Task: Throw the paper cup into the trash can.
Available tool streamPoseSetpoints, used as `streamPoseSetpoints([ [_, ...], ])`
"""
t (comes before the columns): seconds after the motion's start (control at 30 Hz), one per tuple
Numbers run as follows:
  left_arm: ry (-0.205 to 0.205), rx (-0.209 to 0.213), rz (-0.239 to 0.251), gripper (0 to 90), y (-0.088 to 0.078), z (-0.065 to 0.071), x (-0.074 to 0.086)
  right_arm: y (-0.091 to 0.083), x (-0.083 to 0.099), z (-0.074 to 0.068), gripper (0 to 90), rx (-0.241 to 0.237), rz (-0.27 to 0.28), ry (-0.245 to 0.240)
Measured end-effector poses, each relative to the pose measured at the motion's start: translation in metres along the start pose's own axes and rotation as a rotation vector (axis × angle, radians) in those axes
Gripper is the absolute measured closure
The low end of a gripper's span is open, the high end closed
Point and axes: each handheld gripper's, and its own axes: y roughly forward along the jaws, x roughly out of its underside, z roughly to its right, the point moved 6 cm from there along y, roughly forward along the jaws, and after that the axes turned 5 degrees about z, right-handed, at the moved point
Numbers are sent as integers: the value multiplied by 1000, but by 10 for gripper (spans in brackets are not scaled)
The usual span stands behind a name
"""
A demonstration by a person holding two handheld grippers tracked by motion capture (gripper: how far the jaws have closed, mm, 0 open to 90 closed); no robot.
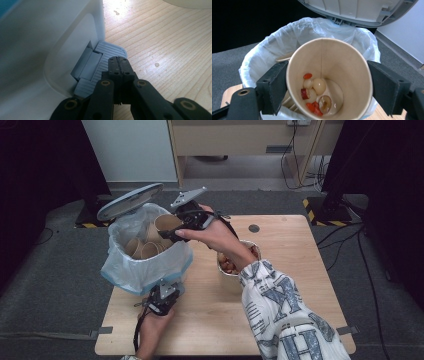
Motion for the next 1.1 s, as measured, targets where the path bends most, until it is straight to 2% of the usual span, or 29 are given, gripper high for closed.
streamPoseSetpoints([
  [0.43,1,-2,2,891,0,0,0,-15,9,4,205,-2,-15,-3],
  [0.6,2,-2,1,891,0,0,0,-20,15,8,275,4,-24,5],
  [0.8,3,-3,1,891,0,0,0,-23,19,13,425,18,-33,-4],
  [1.0,2,-2,1,891,0,0,0,-20,18,13,574,23,-18,-26],
  [1.1,2,-2,1,891,0,0,0,-15,16,12,606,28,-12,-27],
])
